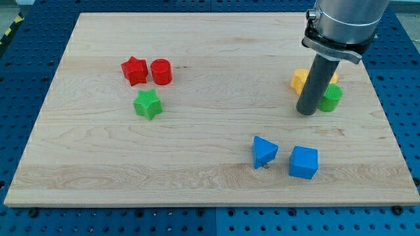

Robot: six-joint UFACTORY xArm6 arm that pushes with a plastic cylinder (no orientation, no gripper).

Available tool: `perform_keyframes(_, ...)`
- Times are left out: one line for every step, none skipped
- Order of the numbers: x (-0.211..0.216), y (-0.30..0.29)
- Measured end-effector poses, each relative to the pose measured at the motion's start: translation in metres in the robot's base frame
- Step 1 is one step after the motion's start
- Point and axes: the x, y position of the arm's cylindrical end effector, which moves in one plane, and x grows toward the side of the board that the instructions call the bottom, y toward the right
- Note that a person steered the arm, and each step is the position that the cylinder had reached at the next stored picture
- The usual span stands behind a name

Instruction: Drag the green star into the yellow heart

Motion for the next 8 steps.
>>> perform_keyframes(0.001, -0.019)
perform_keyframes(0.001, -0.055)
perform_keyframes(0.003, -0.109)
perform_keyframes(0.005, -0.154)
perform_keyframes(0.026, -0.168)
perform_keyframes(0.049, -0.182)
perform_keyframes(0.058, -0.226)
perform_keyframes(0.058, -0.261)
